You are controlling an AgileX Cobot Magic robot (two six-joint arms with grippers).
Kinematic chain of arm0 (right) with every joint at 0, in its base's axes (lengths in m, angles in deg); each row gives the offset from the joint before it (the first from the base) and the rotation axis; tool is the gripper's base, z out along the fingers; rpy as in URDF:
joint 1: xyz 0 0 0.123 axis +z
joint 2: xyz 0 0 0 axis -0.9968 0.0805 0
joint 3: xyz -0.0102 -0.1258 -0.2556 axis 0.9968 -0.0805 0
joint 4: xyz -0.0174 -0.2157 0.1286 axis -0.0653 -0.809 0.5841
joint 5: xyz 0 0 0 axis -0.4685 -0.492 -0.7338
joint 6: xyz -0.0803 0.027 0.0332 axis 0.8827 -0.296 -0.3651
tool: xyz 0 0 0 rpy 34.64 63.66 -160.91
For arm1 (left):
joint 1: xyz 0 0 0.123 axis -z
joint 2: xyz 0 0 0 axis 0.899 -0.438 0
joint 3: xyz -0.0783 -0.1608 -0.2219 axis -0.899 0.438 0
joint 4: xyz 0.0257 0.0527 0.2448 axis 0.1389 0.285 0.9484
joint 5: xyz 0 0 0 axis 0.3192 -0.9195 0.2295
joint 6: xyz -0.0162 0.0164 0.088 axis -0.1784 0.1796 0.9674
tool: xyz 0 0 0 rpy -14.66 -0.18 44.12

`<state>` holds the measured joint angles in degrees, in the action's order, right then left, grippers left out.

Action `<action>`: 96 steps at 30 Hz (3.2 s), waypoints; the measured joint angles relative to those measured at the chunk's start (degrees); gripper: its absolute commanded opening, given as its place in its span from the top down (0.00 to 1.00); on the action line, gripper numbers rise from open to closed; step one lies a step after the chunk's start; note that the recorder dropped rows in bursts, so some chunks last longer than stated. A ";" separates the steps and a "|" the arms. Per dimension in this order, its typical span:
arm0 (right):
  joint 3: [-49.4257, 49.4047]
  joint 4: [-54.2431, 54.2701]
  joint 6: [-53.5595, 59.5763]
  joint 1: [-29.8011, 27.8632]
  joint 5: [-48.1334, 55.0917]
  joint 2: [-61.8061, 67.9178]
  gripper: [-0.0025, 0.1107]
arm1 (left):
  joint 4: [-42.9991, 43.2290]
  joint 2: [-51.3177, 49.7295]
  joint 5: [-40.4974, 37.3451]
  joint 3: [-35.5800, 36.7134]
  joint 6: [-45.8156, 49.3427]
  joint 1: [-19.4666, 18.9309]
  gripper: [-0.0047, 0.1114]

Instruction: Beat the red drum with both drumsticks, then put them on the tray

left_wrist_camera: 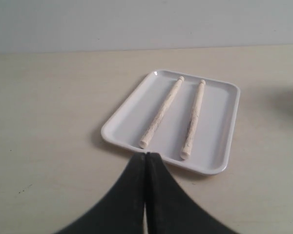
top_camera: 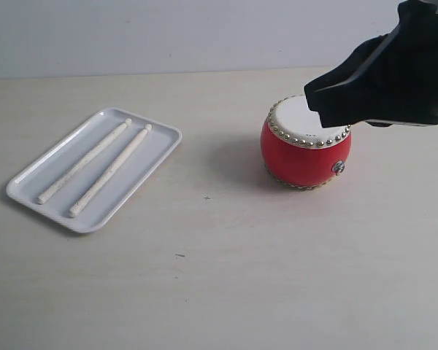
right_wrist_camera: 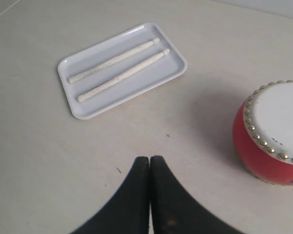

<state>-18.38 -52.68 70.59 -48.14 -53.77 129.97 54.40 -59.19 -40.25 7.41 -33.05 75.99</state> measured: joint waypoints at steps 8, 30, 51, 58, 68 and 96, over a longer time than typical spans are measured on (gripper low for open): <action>0.00 -2.46 1.00 0.00 0.11 -0.37 0.98 | 0.00 0.00 0.00 0.00 0.00 0.00 0.96; -33.23 -6.45 8.96 -40.57 -21.64 -44.08 0.98 | 0.12 0.00 0.00 0.00 0.00 0.00 0.96; -49.11 -10.82 -1.06 -40.57 -24.16 -55.48 0.98 | 0.12 0.00 0.00 0.00 0.00 0.00 0.96; -49.11 -14.23 -13.04 -40.57 -23.51 -55.48 0.98 | 0.12 0.00 0.00 0.00 0.00 0.00 0.96; -49.11 -13.43 -13.47 -40.57 -23.43 -55.48 0.98 | 0.12 0.00 0.00 0.00 0.00 0.00 0.96; -49.11 -10.05 -10.98 -40.57 -16.00 -55.48 0.98 | 0.12 0.00 0.00 0.00 0.00 0.00 0.96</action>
<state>-67.49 -62.73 59.61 -88.72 -69.77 74.49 54.52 -59.19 -40.25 7.41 -33.05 75.99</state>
